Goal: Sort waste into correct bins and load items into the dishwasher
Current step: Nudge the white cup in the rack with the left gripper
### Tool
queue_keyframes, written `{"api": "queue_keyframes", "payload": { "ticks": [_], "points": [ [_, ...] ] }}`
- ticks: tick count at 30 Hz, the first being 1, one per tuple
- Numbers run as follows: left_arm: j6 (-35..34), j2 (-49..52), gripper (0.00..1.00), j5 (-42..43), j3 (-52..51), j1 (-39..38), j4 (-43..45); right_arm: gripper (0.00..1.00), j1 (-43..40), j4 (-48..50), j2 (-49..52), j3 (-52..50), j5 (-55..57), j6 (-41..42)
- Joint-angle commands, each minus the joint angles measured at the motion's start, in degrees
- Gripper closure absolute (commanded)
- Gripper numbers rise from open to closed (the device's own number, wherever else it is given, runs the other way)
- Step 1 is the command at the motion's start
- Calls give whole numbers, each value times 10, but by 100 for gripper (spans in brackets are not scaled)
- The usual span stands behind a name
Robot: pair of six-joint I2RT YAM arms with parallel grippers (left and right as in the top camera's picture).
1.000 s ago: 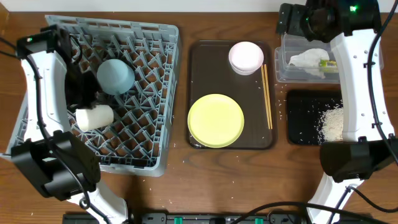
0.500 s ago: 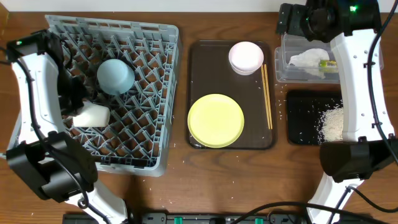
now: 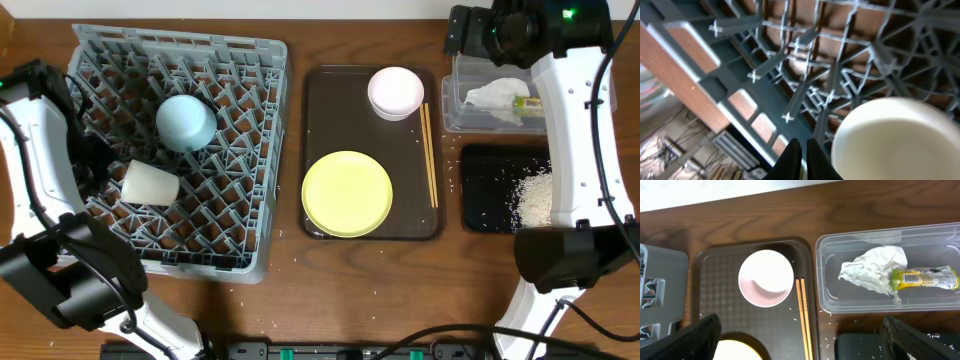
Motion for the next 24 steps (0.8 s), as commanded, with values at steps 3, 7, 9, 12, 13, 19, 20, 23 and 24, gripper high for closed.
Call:
{"api": "queue_keyframes", "payload": {
  "ticks": [3,7,9,12,13,19,20,23,24],
  "points": [
    [-12,-17,92,-10,31,3,-43,1,6,0,2,0,2,3],
    [-19,-64,92,-9,55,3,-60,1,5,-1,2,0,2,3],
    [-19,-100,92,28,56,3,-56,1,6,0,2,0,2,3],
    [-2,-140,92,116,55,2,-45,1,6,0,2,0,2,3],
    [17,-150,92,147,53,-2,-39,1,6,-1,2,0,2,3],
    [54,-152,92,168,20,-44,-28,1,5,0,2,0,2,3],
    [54,-150,92,168,9,-51,-24,1,5,0,2,0,2,3],
    [54,-143,92,144,-32,-64,-2,1,5,0,2,0,2,3],
    [53,-139,92,134,-49,-64,10,1,6,0,2,0,2,3]
  ]
}}
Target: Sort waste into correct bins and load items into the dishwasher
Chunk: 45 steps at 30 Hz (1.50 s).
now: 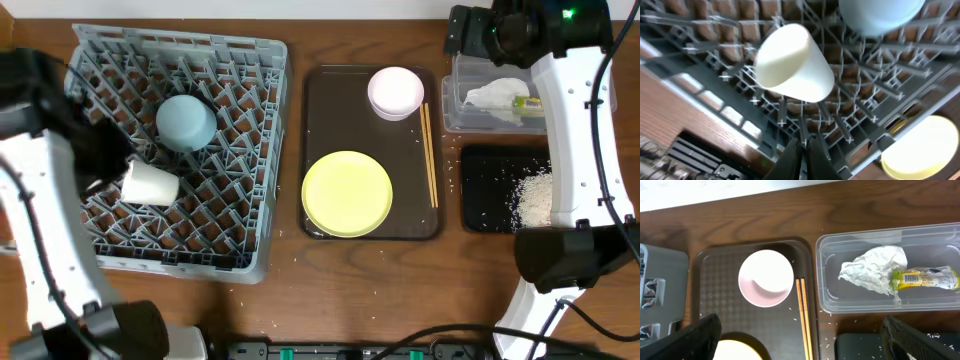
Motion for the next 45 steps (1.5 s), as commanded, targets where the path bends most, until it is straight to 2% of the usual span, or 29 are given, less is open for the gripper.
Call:
{"api": "queue_keyframes", "payload": {
  "ticks": [1,7,19,25,29,33,37,39,42,43,45],
  "points": [
    [13,18,92,-15,-50,0,20,1,6,-1,2,0,2,3],
    [14,33,92,-15,-117,20,63,1,5,-1,2,0,2,3],
    [13,33,92,-18,-184,27,165,1,5,-1,2,0,2,3],
    [-10,33,92,-73,-186,27,197,1,6,-1,2,0,2,3],
    [-10,33,92,-83,-184,28,207,1,6,-1,2,0,2,3],
    [-11,27,92,-80,-160,28,176,1,5,-1,2,0,2,3],
    [-10,-1,92,-39,-137,28,162,1,6,-1,2,0,2,3],
    [-10,-24,85,47,-134,28,169,1,6,-1,2,0,2,3],
    [-10,-49,47,208,-134,23,189,1,6,-1,2,0,2,3],
    [-9,-53,41,250,-134,17,200,1,6,-1,2,0,2,3],
    [6,-55,38,306,-134,-4,233,1,5,-1,2,0,2,3]
  ]
}}
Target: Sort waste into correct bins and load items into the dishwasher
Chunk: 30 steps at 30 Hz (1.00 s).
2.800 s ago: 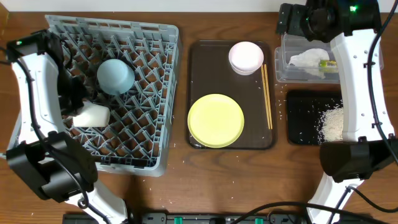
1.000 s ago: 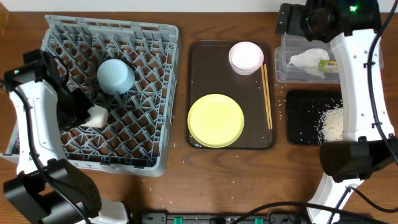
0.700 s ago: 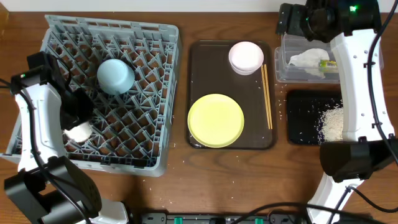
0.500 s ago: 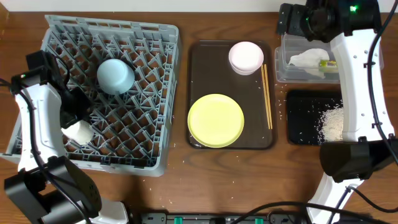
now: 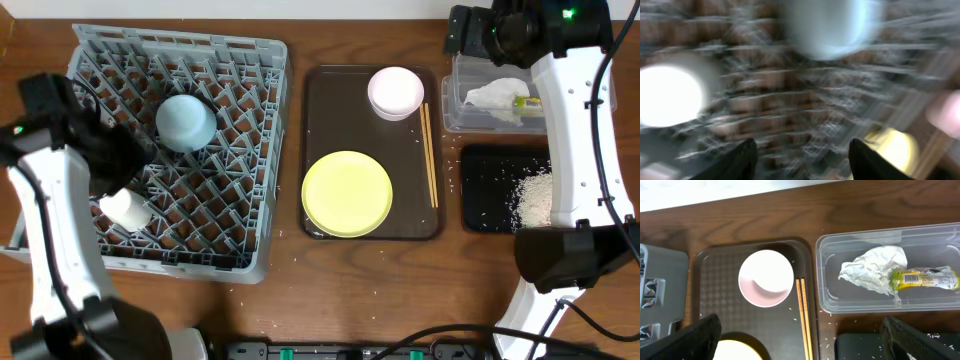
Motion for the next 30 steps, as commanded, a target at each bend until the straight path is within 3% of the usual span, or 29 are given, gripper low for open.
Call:
{"api": "queue_keyframes", "payload": {
  "ticks": [1,4,10,18,30],
  "points": [
    [23,-6,38,162,14,-36,33,1,6,0,2,0,2,3],
    [62,-2,37,154,14,-90,67,1,6,0,2,0,2,3],
    [52,19,35,-17,14,-209,86,1,5,0,2,0,2,3],
    [46,68,33,-62,14,-296,58,1,6,0,2,0,2,3],
    [49,163,34,-86,14,-344,65,1,6,0,2,0,2,3]
  ]
}}
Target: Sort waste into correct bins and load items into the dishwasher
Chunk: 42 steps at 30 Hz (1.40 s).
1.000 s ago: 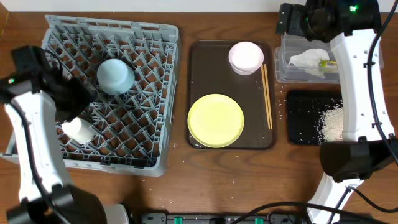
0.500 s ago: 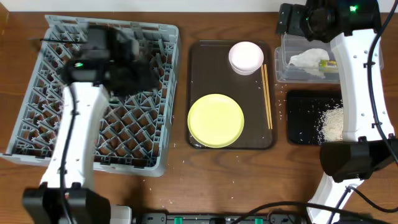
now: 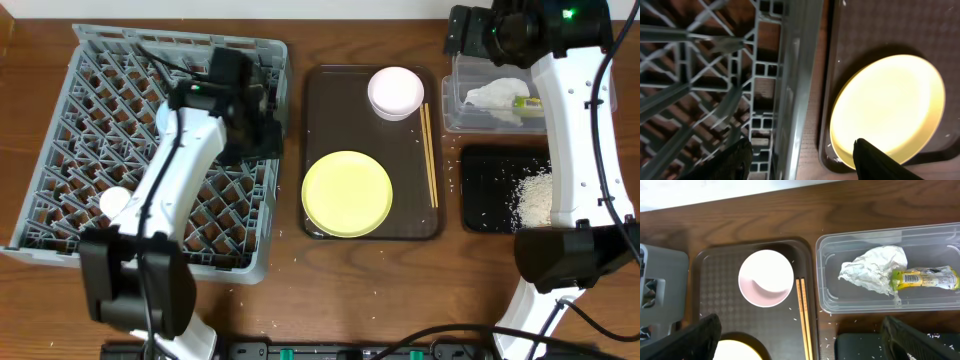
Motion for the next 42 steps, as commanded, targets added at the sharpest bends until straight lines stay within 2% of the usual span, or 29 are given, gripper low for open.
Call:
{"api": "queue_keyframes", "payload": {
  "ticks": [1,8,15,23,33,42],
  "points": [
    [6,25,35,-13,7,-13,7,1,6,0,2,0,2,3],
    [32,65,39,-25,7,-19,35,1,6,0,2,0,2,3],
    [30,94,57,-60,7,-19,53,1,6,0,2,0,2,3],
    [30,112,65,-60,7,-19,120,1,5,0,2,0,2,3],
    [30,113,91,-63,7,-19,208,1,5,0,2,0,2,3],
    [32,123,92,-78,7,-18,259,1,5,-1,2,0,2,3]
  ]
}}
